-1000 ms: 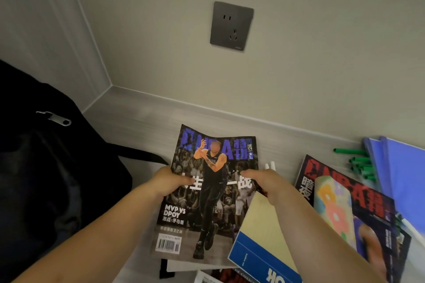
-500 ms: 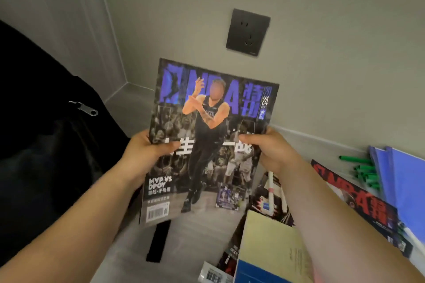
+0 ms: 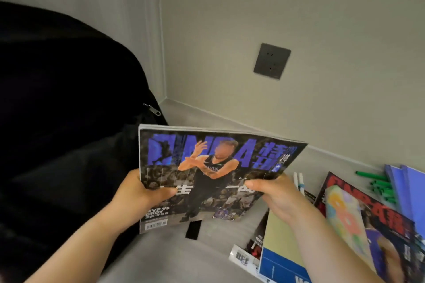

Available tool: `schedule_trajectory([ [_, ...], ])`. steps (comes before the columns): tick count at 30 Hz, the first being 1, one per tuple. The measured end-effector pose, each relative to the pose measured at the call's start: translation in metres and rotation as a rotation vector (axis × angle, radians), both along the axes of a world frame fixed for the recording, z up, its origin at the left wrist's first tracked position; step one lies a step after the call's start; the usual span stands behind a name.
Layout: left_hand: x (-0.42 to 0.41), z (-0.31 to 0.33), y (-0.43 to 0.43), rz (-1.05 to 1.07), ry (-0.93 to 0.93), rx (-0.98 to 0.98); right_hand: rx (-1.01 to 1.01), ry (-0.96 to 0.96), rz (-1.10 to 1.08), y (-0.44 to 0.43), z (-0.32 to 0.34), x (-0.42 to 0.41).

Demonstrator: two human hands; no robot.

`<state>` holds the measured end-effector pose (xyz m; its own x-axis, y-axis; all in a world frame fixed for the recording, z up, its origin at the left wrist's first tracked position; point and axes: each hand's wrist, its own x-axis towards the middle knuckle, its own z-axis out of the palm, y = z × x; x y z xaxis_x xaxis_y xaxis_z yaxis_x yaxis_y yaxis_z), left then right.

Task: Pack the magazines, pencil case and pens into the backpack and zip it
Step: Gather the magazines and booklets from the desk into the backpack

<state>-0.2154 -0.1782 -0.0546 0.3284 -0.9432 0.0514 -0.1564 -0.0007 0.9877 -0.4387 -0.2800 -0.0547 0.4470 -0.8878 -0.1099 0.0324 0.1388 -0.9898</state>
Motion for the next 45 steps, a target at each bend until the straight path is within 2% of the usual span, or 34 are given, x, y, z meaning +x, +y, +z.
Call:
schedule_trajectory([
  [7,0.006,-0.019,0.009,0.120,0.041,-0.001,0.017,0.048,-0.003,0.008,-0.012,0.004],
  [10,0.009,-0.011,0.003,0.061,0.066,-0.018,0.007,0.068,0.005,0.004,-0.010,0.005],
  [14,0.016,-0.007,-0.004,-0.048,0.091,0.062,-0.016,0.175,0.063,0.003,-0.010,0.007],
  [22,0.012,-0.005,-0.012,0.027,0.104,0.022,-0.088,0.195,-0.060,0.000,-0.010,0.012],
  [27,0.011,-0.007,-0.015,-0.015,0.111,0.055,-0.072,0.145,0.039,-0.004,-0.011,0.007],
  [31,0.016,-0.011,-0.020,-0.007,0.140,0.046,0.040,-0.025,0.167,-0.016,-0.016,0.003],
  [35,0.019,-0.015,-0.022,-0.003,0.184,0.040,0.141,-0.174,0.149,-0.026,-0.016,0.003],
  [39,0.020,-0.019,-0.024,0.006,0.193,0.033,0.117,-0.130,0.177,-0.035,-0.016,-0.002],
  [45,0.018,-0.026,-0.029,0.135,0.219,-0.016,-0.017,-0.016,0.397,-0.033,-0.009,-0.006],
])
